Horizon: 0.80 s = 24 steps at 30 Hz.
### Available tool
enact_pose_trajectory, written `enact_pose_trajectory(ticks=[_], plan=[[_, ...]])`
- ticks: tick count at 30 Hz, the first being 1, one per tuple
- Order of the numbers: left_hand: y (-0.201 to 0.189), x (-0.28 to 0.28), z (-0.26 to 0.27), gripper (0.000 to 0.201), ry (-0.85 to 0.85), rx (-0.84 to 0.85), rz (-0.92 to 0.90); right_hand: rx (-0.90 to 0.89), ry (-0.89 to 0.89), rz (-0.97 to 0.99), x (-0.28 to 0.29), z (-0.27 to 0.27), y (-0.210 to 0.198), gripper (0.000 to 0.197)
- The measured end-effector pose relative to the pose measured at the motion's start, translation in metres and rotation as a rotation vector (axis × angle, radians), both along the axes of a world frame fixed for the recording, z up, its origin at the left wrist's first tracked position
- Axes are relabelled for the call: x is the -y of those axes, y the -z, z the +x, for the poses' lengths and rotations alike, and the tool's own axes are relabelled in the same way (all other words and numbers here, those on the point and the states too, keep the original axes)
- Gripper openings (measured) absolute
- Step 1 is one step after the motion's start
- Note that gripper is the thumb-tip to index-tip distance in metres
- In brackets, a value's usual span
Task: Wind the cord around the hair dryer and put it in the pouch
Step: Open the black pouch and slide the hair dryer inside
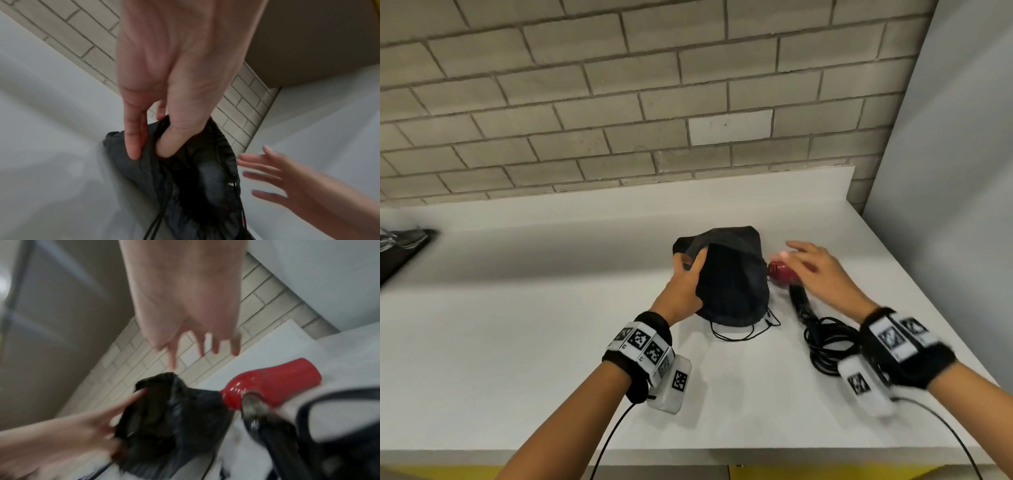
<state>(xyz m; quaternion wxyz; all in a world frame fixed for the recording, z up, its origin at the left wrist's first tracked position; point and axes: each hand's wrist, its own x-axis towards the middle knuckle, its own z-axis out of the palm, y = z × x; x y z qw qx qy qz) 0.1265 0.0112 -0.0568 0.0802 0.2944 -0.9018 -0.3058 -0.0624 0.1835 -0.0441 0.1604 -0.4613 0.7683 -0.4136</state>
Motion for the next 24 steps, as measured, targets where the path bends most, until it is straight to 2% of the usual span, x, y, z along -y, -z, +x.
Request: enact_pose_trajectory(ticks=[1, 2, 5, 6, 8, 10, 13, 15, 18, 20, 24], plan=[[0.0, 0.001, -0.003, 0.099, 0.0, -0.006, 0.008, -0.008, 0.087, -0.037, -0.012, 0.009, 0.004, 0.036], [0.0, 0.002, -0.007, 0.098, -0.001, -0.014, 0.017, -0.027, 0.128, 0.013, -0.026, 0.019, 0.013, 0.044], [0.0, 0.006, -0.011, 0.092, -0.006, -0.043, 0.023, -0.283, 0.139, 0.47, -0.054, 0.038, 0.052, 0.096], [-0.001, 0.007, -0.012, 0.09, -0.005, -0.054, 0.015, -0.363, 0.152, 0.577, -0.057, 0.038, 0.062, 0.106], [-0.002, 0.008, -0.013, 0.085, 0.001, -0.076, -0.016, -0.42, 0.192, 0.631, -0.054, 0.032, 0.073, 0.112], [-0.001, 0.008, -0.013, 0.078, 0.01, -0.099, -0.044, -0.496, 0.2, 0.626, -0.049, 0.026, 0.079, 0.106], [0.001, 0.008, -0.01, 0.07, 0.036, -0.14, -0.074, -0.696, 0.162, 0.658, -0.046, 0.017, 0.085, 0.069], [0.001, 0.008, -0.008, 0.067, 0.052, -0.15, -0.118, -0.708, 0.153, 0.649, -0.047, 0.012, 0.085, 0.049], [0.001, 0.008, -0.007, 0.064, 0.055, -0.151, -0.192, -0.718, 0.113, 0.648, -0.048, 0.005, 0.081, 0.037], [-0.001, 0.01, -0.007, 0.068, 0.049, -0.123, -0.234, -0.66, 0.077, 0.589, -0.05, -0.001, 0.075, 0.03], [-0.008, 0.011, -0.007, 0.083, 0.067, -0.068, -0.243, -0.406, 0.024, 0.408, -0.069, -0.012, 0.052, 0.018]])
